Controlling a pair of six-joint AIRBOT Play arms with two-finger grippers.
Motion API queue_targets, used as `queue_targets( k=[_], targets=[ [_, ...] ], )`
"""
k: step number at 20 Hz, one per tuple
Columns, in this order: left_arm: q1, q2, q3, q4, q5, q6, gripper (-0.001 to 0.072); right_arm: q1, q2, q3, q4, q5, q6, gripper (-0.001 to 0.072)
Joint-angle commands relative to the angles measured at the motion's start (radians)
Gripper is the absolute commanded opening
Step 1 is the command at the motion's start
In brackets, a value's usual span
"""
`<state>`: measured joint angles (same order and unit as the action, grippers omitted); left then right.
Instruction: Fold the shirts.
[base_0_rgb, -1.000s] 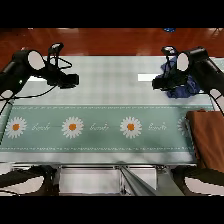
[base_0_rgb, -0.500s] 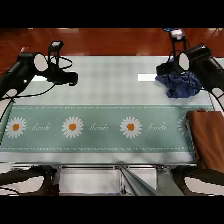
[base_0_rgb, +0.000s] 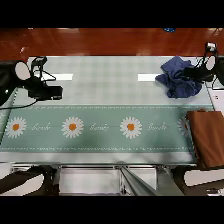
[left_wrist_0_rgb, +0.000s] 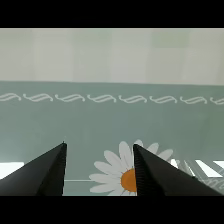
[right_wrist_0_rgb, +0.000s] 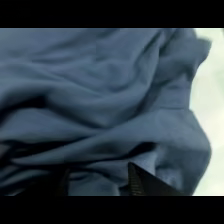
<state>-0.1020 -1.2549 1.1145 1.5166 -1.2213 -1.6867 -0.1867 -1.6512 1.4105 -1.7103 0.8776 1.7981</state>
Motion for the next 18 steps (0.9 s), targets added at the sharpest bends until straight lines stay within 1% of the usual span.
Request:
queue_targets(
  k=[1, 2, 3, 4, 5, 8, 11, 13, 14, 16, 18],
  targets=[
    [-0.006, 0.115, -0.089, -0.033, 0.017, -0.002, 0.0508, -0.046, -0.110, 0.001, 0.119, 0.031, -0.061, 0.0413],
    [-0.006, 0.133, -0.090, -0.033, 0.016, -0.003, 0.0508, -0.040, -0.132, 0.001, 0.144, 0.041, -0.071, 0.0399],
    [-0.006, 0.146, -0.090, -0.033, 0.016, -0.003, 0.0508, -0.040, -0.144, 0.001, 0.162, 0.047, -0.082, 0.0315],
    [-0.006, 0.158, -0.090, -0.033, 0.014, -0.002, 0.0508, -0.034, -0.145, 0.001, 0.187, 0.048, -0.109, 0.0097],
    [-0.005, 0.170, -0.090, -0.033, 0.006, -0.002, 0.0508, -0.031, -0.135, 0.010, 0.207, 0.053, -0.137, 0.0025],
    [0.026, 0.244, -0.090, -0.029, -0.019, 0.008, 0.0508, -0.021, -0.066, 0.105, 0.220, 0.103, -0.196, 0.0025],
    [0.055, 0.375, -0.091, -0.036, -0.018, -0.018, 0.0508, 0.001, 0.075, 0.220, 0.227, 0.115, -0.250, 0.0025],
    [0.051, 0.473, -0.092, -0.066, -0.019, -0.021, 0.0508, 0.026, 0.177, 0.286, 0.227, 0.115, -0.266, 0.0025],
    [0.051, 0.520, -0.097, -0.105, -0.018, -0.021, 0.0508, 0.042, 0.231, 0.313, 0.229, 0.115, -0.265, 0.0025],
    [0.051, 0.589, -0.118, -0.156, -0.018, -0.021, 0.0508, 0.085, 0.329, 0.348, 0.238, 0.116, -0.266, 0.0025],
    [0.051, 0.641, -0.154, -0.175, -0.017, -0.021, 0.0508, 0.137, 0.418, 0.366, 0.238, 0.113, -0.266, 0.0025]
  ],
)
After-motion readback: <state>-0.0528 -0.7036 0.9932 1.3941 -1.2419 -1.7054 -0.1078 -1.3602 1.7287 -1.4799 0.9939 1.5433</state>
